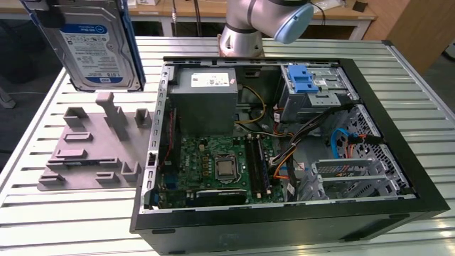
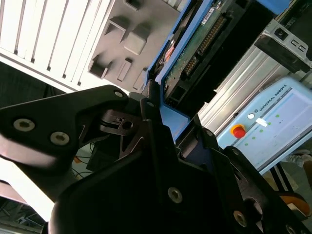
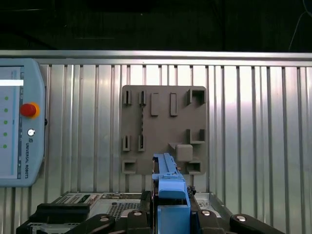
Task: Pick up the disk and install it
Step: 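Pick up the disk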
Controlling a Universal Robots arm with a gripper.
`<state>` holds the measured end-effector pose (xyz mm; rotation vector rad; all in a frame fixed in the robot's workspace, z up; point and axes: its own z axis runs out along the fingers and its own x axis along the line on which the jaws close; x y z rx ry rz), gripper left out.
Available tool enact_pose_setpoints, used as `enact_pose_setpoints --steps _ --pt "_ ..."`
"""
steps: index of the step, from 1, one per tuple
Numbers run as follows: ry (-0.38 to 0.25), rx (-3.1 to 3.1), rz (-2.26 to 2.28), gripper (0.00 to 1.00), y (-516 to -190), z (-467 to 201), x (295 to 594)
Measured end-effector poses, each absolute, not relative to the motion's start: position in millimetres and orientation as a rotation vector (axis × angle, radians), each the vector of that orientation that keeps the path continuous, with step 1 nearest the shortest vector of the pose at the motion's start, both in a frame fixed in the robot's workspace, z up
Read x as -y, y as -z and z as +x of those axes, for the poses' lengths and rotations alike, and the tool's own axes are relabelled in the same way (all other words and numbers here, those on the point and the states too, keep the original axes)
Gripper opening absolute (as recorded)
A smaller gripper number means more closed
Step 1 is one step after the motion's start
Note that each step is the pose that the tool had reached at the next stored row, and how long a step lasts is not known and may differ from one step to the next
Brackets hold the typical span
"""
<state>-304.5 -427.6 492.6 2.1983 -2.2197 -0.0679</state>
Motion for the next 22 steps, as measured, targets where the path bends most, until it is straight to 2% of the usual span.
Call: enact_pose_setpoints --steps 22 --pt "0.068 2.22 2.198 0.36 -493 -294 432"
